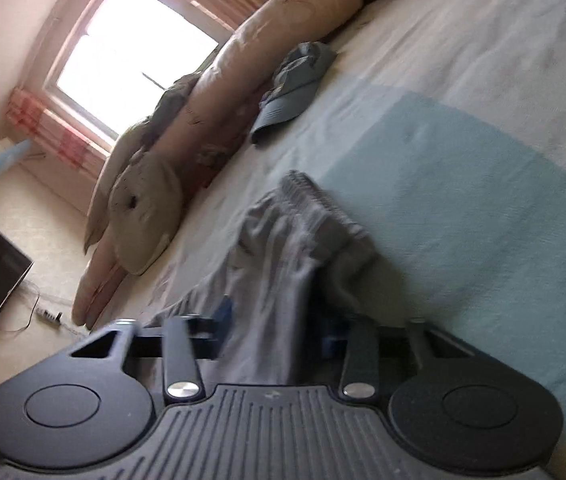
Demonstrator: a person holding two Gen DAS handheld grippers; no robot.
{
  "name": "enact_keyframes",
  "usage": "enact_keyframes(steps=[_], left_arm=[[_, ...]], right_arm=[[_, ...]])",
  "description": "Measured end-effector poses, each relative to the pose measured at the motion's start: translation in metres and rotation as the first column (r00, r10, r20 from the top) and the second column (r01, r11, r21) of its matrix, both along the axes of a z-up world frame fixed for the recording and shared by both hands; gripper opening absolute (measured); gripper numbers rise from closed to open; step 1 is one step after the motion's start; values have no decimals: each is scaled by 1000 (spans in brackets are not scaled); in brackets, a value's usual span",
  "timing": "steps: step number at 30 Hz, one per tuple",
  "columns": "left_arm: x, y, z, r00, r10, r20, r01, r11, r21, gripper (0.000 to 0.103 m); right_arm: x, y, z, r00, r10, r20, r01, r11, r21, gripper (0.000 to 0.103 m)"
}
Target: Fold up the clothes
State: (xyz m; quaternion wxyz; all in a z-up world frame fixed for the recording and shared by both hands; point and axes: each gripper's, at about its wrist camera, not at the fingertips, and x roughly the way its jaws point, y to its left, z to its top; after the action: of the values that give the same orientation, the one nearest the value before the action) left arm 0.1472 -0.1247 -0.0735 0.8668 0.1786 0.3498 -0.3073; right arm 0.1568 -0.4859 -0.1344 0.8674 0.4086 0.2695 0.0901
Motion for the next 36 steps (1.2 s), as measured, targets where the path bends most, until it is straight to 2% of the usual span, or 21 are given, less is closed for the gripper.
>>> enact_keyframes(steps=[2,7,9,10,12,13,14,16,18,20,22,27,32,34,36], left_arm=[[-1,0,1,1000,0,2,0,1000,-3,35],[-2,3,-1,1000,11,-8,-11,1000,-6,36],[-3,4,2,1000,8,4,-8,1000,-6,36],[-3,5,3,1000,5,12,-5,1000,-6,36],[-2,6,8,1000,4,30,-3,1000,-14,36],[-1,6,9,999,5,36,-4,1000,-20,38],[1,6,10,999,6,41,-5,1000,-27,41],[4,3,8,999,5,37,-4,1000,-27,42],[6,-1,4,1000,2,22,-1,1000,-23,42],[6,-3,-4,1000,6,-16,-6,1000,-16,42],[1,3,-8,999,27,-45,-28,999,-30,42],[-11,27,-4,994,55,-93,-63,995,-79,44],[-3,31,12,997,67,-46,-72,990,-121,50],[5,29,10,995,81,-65,-89,986,-138,50],[11,29,0,988,101,-120,-118,984,-137,50]], right_arm=[[0,-9,-7,999,-35,-40,36,999,33,0],[-2,-14,-9,997,-28,-70,32,998,51,1],[-4,-15,-8,996,-30,-85,35,997,64,4],[-5,-15,-6,995,-29,-94,36,997,70,8],[-13,-16,3,993,-23,-115,31,997,67,28],[-19,-13,13,993,-31,-114,35,999,36,53],[-27,-8,25,995,-38,-93,37,999,-16,73],[-39,6,50,997,-48,-53,39,986,-163,85],[-40,27,69,1000,7,2,-7,958,-286,90],[-32,49,76,995,94,41,-75,939,-335,100],[-23,67,72,988,148,37,-124,922,-366,101],[-4,100,41,980,172,-101,-199,850,-488,101],[-16,113,34,973,217,-81,-221,767,-602,103],[-17,120,31,972,217,-85,-220,735,-642,103],[-17,128,28,972,216,-90,-218,699,-681,103]])
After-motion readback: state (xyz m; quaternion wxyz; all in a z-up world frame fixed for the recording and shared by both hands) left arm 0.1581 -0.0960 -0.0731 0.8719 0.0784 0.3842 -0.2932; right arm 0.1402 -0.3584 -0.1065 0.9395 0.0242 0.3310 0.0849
